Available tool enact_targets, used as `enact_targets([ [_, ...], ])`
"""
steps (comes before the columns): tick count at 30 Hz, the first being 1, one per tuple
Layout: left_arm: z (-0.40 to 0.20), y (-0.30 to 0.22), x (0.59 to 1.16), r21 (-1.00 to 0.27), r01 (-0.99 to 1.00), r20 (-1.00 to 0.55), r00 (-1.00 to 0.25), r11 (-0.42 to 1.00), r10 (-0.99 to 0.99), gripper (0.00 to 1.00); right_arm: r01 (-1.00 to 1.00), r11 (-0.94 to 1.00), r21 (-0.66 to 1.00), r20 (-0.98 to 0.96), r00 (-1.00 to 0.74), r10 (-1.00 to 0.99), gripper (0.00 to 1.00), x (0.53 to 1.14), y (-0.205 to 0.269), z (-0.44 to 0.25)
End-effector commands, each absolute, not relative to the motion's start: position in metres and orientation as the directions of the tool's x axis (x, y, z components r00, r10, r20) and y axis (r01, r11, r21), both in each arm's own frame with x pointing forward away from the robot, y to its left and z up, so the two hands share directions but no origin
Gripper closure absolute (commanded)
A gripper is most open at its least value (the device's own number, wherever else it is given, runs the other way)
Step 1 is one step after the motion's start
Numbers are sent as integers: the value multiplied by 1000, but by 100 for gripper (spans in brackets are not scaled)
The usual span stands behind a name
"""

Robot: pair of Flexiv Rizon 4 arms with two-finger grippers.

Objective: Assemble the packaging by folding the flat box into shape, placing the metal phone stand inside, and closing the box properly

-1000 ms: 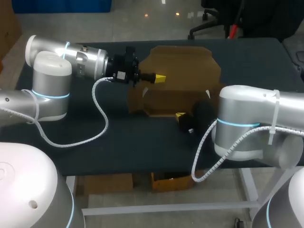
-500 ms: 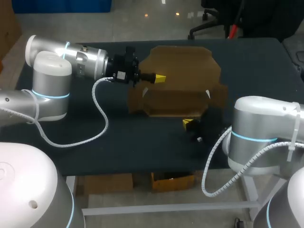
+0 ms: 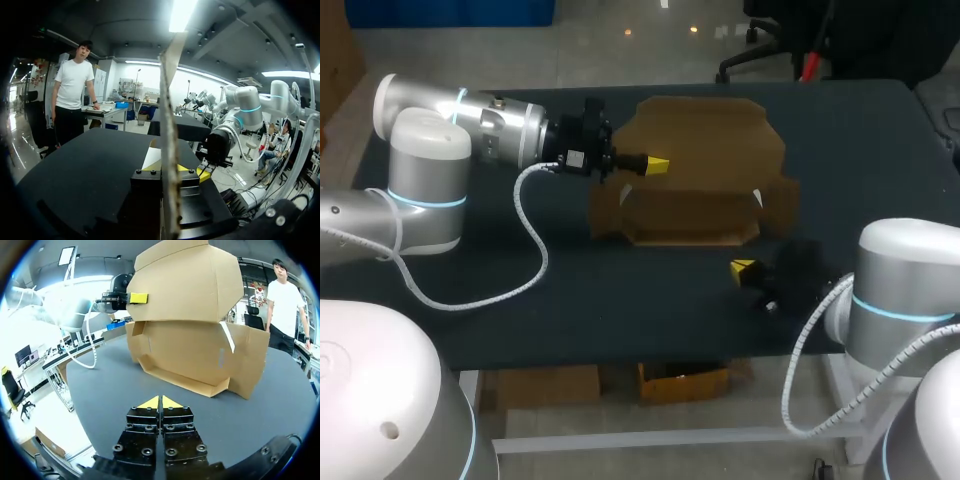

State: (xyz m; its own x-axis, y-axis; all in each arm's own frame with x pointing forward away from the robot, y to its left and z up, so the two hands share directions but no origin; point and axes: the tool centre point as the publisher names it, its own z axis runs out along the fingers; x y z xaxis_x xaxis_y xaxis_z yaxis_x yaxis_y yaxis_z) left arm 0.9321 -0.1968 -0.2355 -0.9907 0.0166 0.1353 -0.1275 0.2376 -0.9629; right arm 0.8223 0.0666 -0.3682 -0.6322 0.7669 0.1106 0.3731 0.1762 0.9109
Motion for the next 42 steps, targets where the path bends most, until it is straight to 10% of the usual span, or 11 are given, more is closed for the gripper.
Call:
enact_targets([
  [1,-238,-196,932,-962,-128,136,-991,240,18,100,368,188,911,125,-678,724,100,807,36,-355],
  [42,-238,-196,932,-962,-128,136,-991,240,18,100,280,392,876,-11,-802,598,100,836,-60,-344],
])
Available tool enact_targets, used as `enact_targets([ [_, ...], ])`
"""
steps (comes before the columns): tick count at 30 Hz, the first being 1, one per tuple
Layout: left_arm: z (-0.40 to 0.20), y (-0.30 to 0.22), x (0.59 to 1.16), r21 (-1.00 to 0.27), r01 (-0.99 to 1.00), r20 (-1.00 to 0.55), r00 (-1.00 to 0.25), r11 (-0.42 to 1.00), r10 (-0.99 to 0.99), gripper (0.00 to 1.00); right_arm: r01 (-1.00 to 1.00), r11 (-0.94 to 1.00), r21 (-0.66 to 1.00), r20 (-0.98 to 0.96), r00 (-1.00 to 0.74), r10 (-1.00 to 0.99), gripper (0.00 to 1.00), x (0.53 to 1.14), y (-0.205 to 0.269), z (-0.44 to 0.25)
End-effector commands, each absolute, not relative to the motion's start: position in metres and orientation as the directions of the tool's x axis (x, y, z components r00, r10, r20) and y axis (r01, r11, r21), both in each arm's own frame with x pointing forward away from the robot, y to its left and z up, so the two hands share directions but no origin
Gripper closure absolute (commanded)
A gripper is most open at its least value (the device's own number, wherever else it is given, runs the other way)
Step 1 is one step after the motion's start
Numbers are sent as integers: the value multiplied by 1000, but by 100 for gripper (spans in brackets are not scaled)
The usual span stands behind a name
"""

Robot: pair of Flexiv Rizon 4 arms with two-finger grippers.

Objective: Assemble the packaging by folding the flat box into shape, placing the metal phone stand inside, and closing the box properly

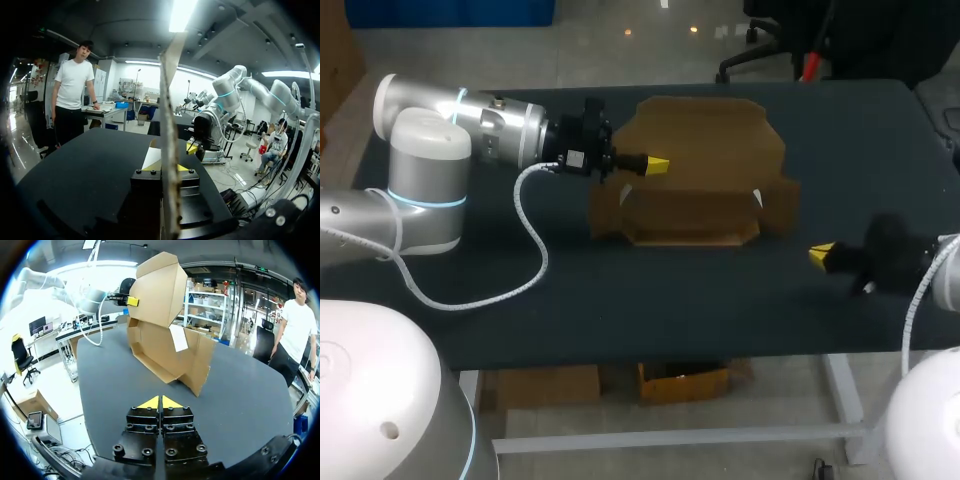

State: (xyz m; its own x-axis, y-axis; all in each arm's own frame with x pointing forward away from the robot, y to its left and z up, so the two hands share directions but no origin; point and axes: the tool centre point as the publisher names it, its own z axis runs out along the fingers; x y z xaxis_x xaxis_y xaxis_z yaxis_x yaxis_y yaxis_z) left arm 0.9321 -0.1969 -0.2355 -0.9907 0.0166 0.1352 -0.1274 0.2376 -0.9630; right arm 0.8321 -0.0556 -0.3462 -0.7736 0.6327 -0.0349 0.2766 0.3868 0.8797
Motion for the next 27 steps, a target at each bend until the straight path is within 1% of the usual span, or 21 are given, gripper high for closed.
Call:
enact_targets([
  [1,-238,-196,932,-962,-128,136,-991,240,18,100,280,394,875,-12,-803,597,100,837,-63,-345],
  [9,-238,-196,932,-962,-128,136,-991,240,18,100,283,416,864,-18,-809,588,100,852,-79,-349],
  [11,-238,-196,932,-962,-128,136,-991,240,18,100,284,424,860,-20,-813,583,89,856,-82,-350],
  [12,-238,-196,932,-962,-128,136,-991,240,18,100,278,432,858,-21,-821,571,80,858,-84,-351],
  [16,-238,-196,932,-962,-128,136,-991,240,18,100,261,459,849,-38,-838,545,67,865,-87,-351],
  [18,-238,-196,932,-962,-128,136,-991,240,18,100,251,467,848,-43,-845,533,64,869,-89,-351],
  [23,-238,-196,932,-962,-128,136,-991,240,18,100,226,492,841,-56,-868,494,62,881,-88,-354],
  [27,-238,-196,932,-962,-128,136,-991,240,18,100,210,492,845,-54,-882,468,58,892,-88,-359],
])
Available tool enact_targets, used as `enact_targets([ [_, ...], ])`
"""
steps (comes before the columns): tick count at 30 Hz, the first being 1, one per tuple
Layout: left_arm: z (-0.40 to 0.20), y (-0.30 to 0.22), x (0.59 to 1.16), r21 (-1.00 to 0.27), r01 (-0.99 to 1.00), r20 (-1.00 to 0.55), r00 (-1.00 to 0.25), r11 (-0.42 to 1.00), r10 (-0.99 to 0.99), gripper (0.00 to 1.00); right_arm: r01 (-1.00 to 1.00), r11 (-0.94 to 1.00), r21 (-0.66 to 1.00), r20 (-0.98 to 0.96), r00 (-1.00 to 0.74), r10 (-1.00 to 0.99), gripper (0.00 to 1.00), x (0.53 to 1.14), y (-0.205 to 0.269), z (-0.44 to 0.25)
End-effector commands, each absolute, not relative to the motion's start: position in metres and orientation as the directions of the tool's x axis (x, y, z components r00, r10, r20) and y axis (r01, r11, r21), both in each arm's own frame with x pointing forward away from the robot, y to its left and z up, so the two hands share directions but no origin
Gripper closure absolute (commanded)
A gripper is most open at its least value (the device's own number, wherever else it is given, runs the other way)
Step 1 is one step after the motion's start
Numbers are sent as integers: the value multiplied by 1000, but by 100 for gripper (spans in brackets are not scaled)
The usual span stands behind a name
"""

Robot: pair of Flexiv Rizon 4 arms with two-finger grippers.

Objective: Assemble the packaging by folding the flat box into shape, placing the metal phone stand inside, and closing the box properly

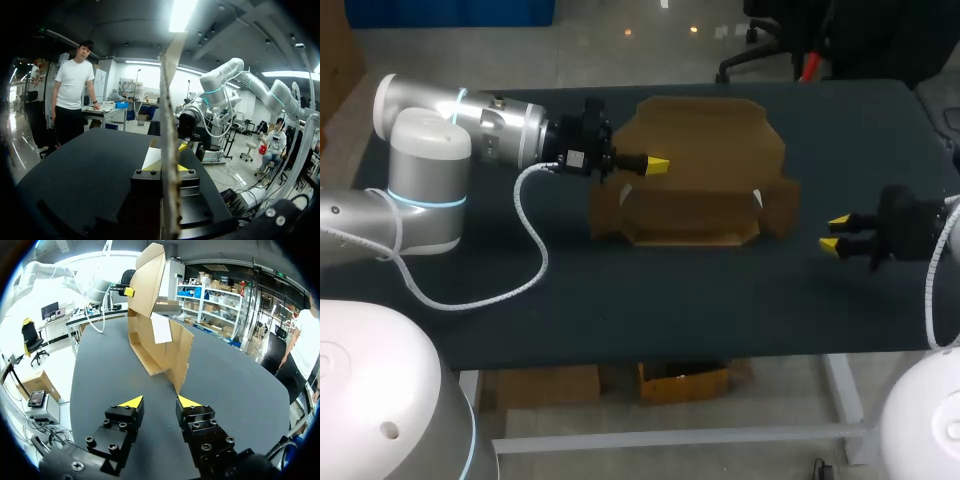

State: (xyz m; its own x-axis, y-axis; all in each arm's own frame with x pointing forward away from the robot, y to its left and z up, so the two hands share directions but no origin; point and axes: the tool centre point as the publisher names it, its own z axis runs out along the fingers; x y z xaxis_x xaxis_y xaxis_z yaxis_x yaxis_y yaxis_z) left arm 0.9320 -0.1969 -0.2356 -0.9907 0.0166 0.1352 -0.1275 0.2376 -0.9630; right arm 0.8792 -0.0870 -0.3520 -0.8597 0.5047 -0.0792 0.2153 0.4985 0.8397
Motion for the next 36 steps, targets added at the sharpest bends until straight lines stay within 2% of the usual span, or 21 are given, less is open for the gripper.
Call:
enact_targets([
  [1,-238,-196,932,-962,-128,136,-991,240,18,100,205,493,845,-53,-886,460,58,894,-87,-360],
  [36,-238,-196,932,-962,-128,136,-991,240,18,100,140,508,850,-65,-929,365,58,968,-41,-370],
])
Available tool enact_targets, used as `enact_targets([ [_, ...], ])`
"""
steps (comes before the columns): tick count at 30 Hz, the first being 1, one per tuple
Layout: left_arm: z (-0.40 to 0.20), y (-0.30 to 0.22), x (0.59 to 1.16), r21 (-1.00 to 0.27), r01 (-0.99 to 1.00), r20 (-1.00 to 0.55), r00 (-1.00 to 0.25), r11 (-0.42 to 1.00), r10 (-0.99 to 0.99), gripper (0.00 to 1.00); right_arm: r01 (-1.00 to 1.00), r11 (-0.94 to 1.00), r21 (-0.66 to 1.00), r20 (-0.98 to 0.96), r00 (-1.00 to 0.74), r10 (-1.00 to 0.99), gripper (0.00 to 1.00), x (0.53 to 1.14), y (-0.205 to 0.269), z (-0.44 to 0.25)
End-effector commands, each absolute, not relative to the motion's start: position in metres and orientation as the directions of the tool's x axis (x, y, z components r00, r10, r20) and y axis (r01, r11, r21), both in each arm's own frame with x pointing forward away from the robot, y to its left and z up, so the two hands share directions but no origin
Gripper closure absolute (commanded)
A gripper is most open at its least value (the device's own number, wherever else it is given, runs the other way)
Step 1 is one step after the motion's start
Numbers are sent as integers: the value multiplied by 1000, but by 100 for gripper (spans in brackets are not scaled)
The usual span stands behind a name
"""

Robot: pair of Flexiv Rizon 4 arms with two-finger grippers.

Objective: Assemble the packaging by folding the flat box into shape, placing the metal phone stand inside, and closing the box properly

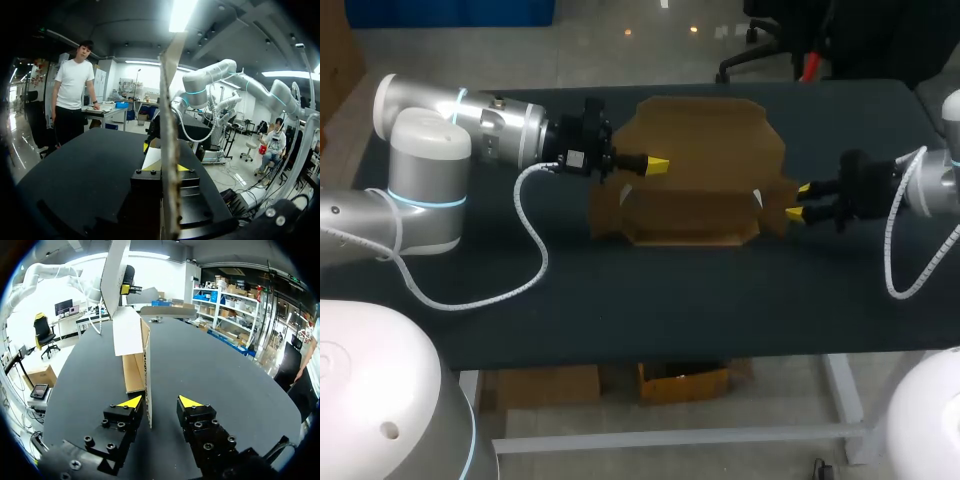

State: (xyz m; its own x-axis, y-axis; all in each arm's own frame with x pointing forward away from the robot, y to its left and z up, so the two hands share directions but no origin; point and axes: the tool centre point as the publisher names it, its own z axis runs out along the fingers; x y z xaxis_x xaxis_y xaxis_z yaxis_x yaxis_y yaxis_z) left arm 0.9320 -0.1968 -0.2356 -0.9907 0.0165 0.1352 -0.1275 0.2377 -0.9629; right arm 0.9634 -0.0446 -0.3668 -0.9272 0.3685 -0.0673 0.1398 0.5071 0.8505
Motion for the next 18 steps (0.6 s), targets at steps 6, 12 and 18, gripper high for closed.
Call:
enact_targets([
  [6,-238,-196,932,-962,-128,136,-991,240,18,100,143,500,854,-61,-927,369,63,968,-40,-370],
  [12,-238,-196,932,-962,-128,136,-991,240,18,100,142,486,862,-60,-924,377,66,964,-38,-369],
  [18,-238,-196,932,-962,-128,136,-991,240,18,100,140,479,867,-60,-924,378,67,961,-35,-370],
])
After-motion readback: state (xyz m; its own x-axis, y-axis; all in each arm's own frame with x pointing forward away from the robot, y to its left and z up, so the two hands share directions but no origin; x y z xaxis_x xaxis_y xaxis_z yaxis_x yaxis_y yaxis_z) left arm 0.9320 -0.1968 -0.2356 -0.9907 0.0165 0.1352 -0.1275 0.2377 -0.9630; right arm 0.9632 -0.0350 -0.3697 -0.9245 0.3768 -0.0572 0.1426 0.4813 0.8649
